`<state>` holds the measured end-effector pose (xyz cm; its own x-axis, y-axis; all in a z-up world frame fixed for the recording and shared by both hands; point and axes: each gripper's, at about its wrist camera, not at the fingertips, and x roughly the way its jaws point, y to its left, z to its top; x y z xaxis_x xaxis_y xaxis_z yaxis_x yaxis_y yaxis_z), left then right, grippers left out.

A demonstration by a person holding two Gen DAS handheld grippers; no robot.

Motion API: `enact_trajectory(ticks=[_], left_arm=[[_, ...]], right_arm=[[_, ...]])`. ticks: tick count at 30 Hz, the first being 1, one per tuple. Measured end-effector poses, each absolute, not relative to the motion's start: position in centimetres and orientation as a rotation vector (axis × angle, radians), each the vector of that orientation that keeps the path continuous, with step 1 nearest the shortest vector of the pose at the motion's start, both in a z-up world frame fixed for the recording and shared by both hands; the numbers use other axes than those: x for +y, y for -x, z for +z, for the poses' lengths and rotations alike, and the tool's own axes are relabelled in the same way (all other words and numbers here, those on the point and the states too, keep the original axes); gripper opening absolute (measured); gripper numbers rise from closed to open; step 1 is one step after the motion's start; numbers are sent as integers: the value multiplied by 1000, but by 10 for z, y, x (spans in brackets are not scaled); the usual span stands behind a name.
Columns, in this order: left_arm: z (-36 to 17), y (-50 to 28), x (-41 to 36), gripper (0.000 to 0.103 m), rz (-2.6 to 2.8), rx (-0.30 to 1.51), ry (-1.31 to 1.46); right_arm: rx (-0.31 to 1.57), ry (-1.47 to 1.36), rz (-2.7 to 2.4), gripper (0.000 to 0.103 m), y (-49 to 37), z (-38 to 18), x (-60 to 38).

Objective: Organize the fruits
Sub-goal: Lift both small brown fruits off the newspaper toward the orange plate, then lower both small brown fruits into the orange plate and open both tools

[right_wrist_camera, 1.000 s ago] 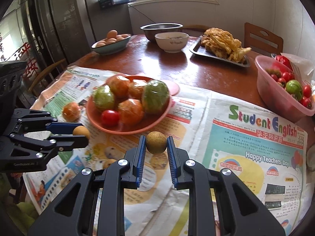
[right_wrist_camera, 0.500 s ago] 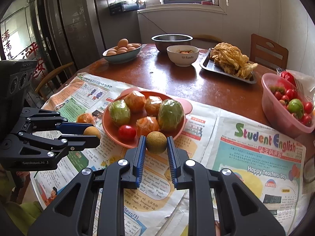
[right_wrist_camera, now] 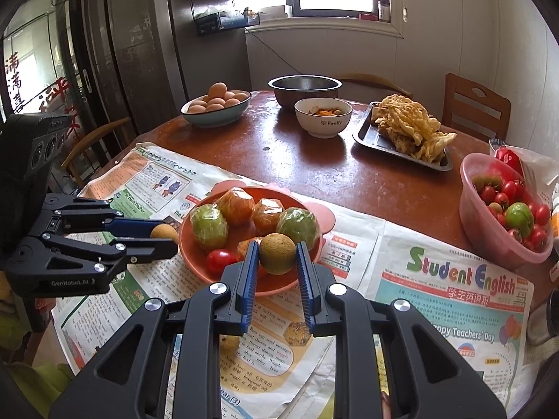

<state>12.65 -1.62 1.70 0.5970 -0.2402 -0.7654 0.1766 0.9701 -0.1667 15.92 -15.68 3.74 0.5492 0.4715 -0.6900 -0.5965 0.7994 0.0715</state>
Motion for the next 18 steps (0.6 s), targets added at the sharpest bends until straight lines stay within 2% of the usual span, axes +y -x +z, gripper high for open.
enact_trajectory(ticks=[18], left_arm=[[-3,-139,-24,20,-256,935,75]], right_arm=[[808,183,650,21,-172,18,-146]])
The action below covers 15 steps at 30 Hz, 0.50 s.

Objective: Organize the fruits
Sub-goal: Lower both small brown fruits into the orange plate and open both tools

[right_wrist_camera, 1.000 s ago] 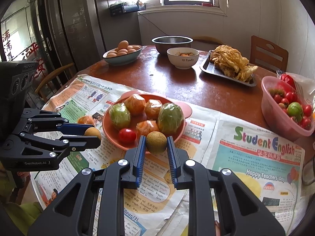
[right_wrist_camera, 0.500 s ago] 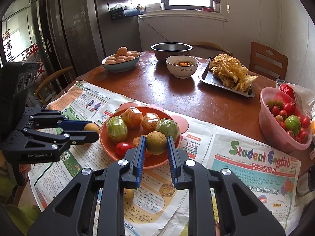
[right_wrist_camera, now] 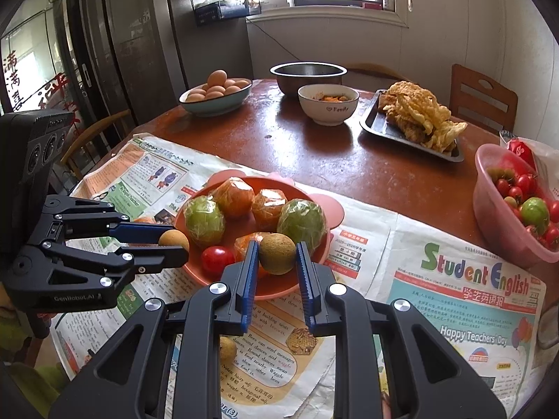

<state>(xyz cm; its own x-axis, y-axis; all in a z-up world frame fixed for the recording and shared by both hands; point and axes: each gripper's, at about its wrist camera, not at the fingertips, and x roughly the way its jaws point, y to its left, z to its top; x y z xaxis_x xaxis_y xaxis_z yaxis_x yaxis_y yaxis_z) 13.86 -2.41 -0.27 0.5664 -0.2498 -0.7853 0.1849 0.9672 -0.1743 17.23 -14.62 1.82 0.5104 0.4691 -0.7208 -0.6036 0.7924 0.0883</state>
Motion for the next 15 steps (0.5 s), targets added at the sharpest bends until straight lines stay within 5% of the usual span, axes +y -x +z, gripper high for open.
enact_trajectory(ticks=[15], left_arm=[[-15,-148,-24,20,-233,947,65]], right_arm=[[829,184,658,21,-176,8,-146]])
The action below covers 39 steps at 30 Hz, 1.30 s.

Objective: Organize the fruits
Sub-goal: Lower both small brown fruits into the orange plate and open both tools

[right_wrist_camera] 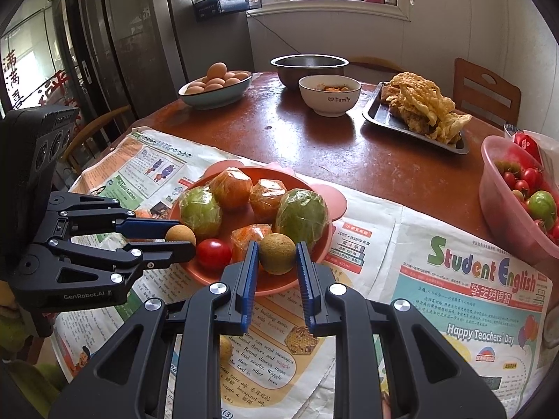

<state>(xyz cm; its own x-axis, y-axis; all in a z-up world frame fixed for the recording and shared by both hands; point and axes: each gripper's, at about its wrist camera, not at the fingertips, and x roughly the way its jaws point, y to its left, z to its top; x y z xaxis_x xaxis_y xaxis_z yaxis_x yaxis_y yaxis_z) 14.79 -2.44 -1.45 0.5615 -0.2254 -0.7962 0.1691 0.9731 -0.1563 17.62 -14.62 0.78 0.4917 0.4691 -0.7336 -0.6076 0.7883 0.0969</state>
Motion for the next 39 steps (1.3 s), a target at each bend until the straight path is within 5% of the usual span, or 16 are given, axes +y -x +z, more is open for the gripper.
enact_trajectory(ticks=[39], left_arm=[[-20,-159,-12,20,-222,937,91]], right_arm=[[867,211,673,22,-187,-13,-136]])
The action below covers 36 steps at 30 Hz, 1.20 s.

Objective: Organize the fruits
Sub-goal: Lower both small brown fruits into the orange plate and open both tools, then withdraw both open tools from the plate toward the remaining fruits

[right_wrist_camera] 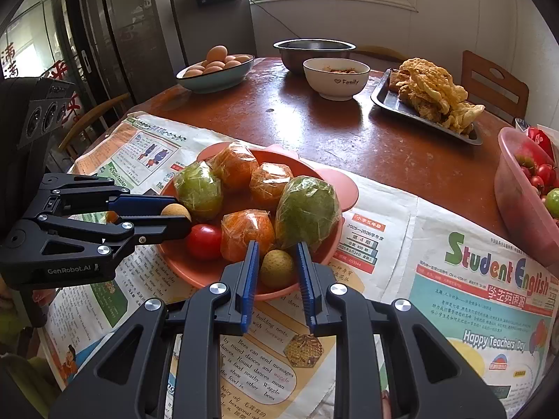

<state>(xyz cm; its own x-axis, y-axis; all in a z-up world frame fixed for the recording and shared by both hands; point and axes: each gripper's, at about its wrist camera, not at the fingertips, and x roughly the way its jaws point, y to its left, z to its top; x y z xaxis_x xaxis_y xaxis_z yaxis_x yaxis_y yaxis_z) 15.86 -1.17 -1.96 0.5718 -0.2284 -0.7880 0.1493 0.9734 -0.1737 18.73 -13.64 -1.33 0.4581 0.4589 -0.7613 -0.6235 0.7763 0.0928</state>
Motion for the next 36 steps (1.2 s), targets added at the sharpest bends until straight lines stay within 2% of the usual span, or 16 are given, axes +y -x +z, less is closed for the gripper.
enact_trajectory(ticks=[4,14,24,29,36], left_arm=[[-20,-158,-13,20,-223,937,94],[-20,-158,-12,21,-221,938,95],[-18,-156,-14,36,-235,936,108],[-14,-154,-17,38,-244,932,103],[-3,-150,-16,54,-213,906,103]], right_arm=[[867,205,674,31,-186,-13,-137],[861,211,668,35,-182,-9,-139],[855,205,628,48,-181,-6,-149],[852,209,610,53,-180,-3,-152],[840,213,583,62,-176,1,-156]])
